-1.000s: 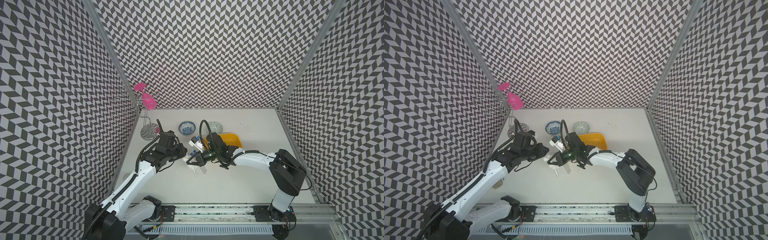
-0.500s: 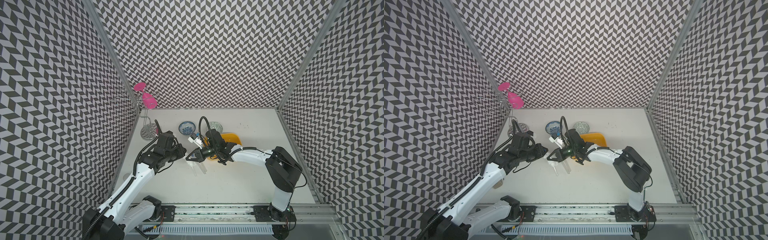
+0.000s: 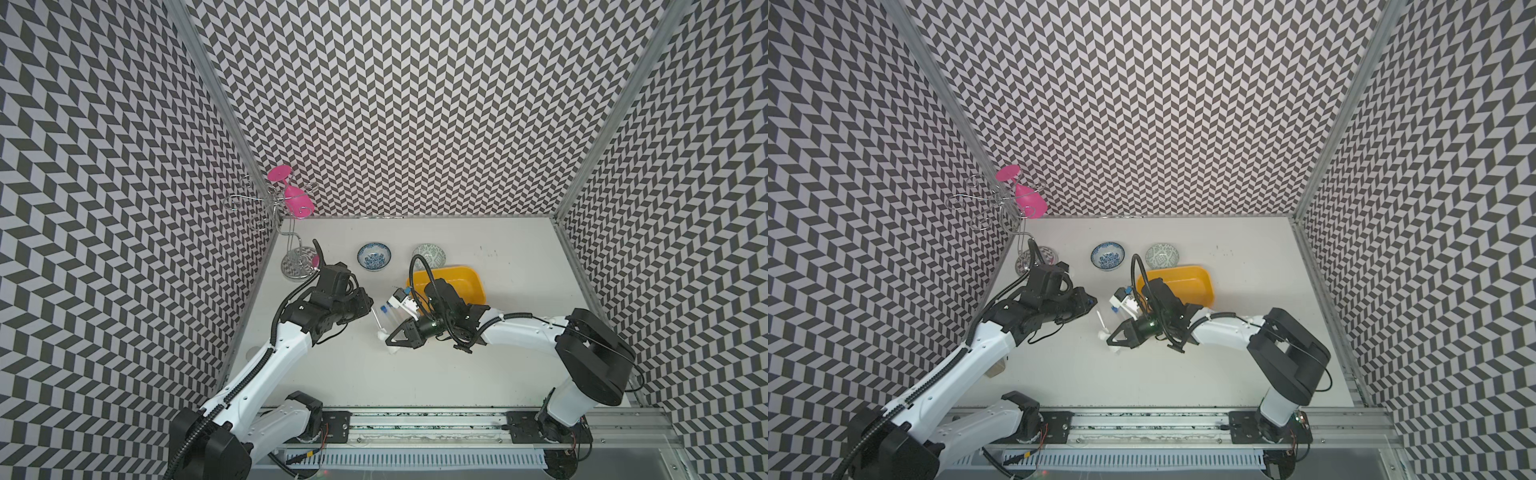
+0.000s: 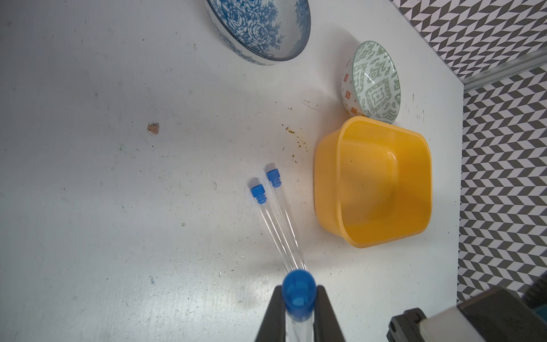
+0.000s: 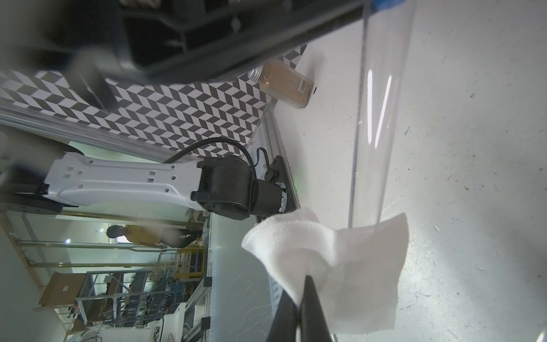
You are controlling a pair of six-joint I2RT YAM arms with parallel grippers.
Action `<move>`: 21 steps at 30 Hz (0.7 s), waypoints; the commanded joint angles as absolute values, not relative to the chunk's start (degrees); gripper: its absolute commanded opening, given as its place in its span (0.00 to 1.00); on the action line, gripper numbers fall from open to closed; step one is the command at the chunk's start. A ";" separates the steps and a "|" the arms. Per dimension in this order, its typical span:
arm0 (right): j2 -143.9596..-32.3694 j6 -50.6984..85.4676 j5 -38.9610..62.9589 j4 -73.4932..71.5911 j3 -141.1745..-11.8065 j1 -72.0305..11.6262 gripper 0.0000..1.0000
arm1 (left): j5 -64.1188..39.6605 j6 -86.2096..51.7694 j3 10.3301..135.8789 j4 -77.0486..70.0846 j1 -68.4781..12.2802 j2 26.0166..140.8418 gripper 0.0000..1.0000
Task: Wipe the exteriors of test tubes
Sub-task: Wipe the dirt from the test tube.
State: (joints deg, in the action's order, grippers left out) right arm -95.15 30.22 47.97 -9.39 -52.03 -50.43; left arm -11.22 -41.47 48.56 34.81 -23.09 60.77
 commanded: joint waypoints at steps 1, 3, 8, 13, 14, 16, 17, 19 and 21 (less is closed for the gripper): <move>-94.25 30.76 47.47 -13.09 -52.78 -50.58 0.00 | -11.23 -41.31 49.93 34.58 -22.72 60.38 0.14; -95.25 30.68 47.48 -13.11 -54.20 -50.63 0.00 | -11.65 -41.48 49.70 34.54 -22.65 60.19 0.14; -100.04 29.09 47.85 -11.16 -61.24 -50.53 0.00 | -11.96 -41.75 49.53 34.81 -22.76 59.65 0.14; -105.18 27.87 48.32 -9.43 -68.82 -49.94 0.00 | -11.88 -41.92 49.39 35.49 -22.76 58.74 0.14; -105.79 28.02 48.39 -9.49 -69.63 -49.76 0.00 | -11.87 -41.92 49.39 35.58 -22.71 58.64 0.14; -106.76 28.40 48.62 -9.73 -71.01 -49.41 0.00 | -11.71 -41.92 49.48 35.85 -22.71 58.29 0.14; -107.12 28.45 48.61 -9.75 -71.43 -49.39 0.00 | -11.56 -41.84 49.56 35.93 -22.71 58.12 0.14; -107.33 28.62 48.67 -9.80 -71.63 -49.39 0.00 | -11.01 -41.60 49.81 36.11 -22.68 57.92 0.14; -107.23 29.16 48.88 -10.31 -70.75 -49.53 0.00 | -10.72 -41.48 50.14 36.28 -22.67 58.00 0.14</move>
State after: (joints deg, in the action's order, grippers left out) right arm -106.59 28.99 48.16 -8.56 -70.46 -49.67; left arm -11.64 -41.63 48.56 34.96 -23.09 58.94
